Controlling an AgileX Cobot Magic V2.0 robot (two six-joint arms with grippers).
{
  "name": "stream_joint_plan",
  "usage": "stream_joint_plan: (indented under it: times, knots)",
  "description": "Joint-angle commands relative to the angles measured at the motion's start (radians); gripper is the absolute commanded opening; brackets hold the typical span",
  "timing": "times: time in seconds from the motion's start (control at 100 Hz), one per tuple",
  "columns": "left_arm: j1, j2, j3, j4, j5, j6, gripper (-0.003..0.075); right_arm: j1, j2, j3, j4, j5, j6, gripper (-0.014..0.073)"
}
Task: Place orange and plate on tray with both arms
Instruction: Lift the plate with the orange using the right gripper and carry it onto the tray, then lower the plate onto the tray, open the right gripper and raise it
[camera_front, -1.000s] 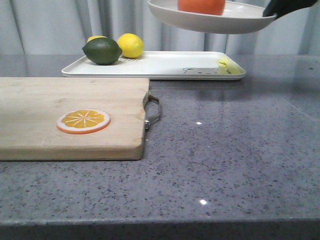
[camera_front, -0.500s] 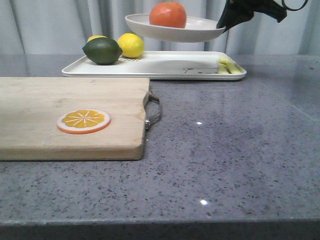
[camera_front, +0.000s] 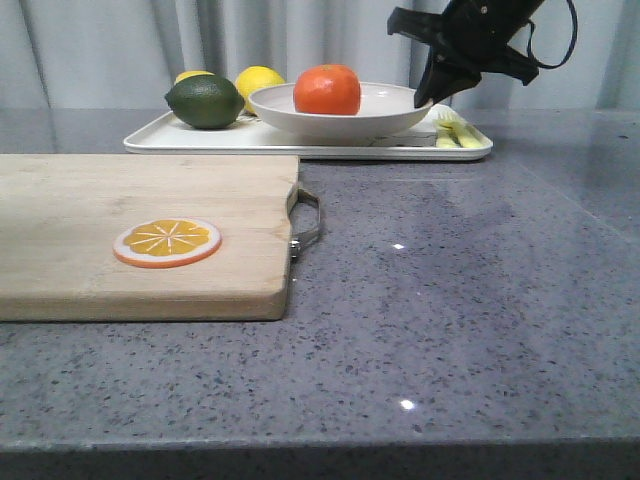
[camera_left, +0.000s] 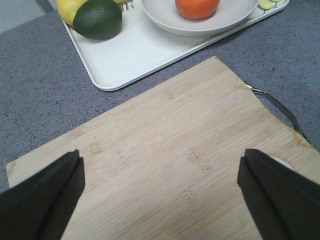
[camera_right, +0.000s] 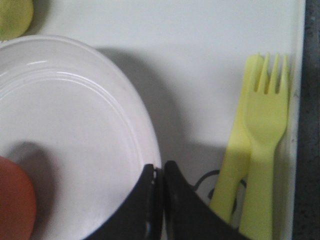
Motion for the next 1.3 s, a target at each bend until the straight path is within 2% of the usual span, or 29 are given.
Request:
stream_joint_plan:
  times: [0.0,0.96,1.06,1.17,1.29]
  knots:
    - [0.006,-0.004,-0.026,-0.015,-0.062,-0.007,0.0599,-0.005,-0.054,-0.038,0.022,-0.072,-0.015,-0.0098]
    - [0.006,-0.004,-0.026,-0.015,-0.062,-0.007,0.0599,-0.005,-0.021,-0.039,0.023,-0.122,-0.015,-0.0094]
    - [0.006,-0.004,-0.026,-0.015,-0.062,-0.007,0.0599,-0.005,-0.021,-0.039,0.023,-0.122,-0.015,-0.0033]
    - [0.006,-0.004,-0.026,-0.015,-0.062,-0.007,0.0599,-0.005,-0.021,-0.039,0.023,-0.115,-0.015,0.009]
    - [0.006,-0.004,-0.026,-0.015,-0.062,-0.007,0.0599,-0.005,-0.021,-0.039,0.023,-0.112,-0.015,0.0169]
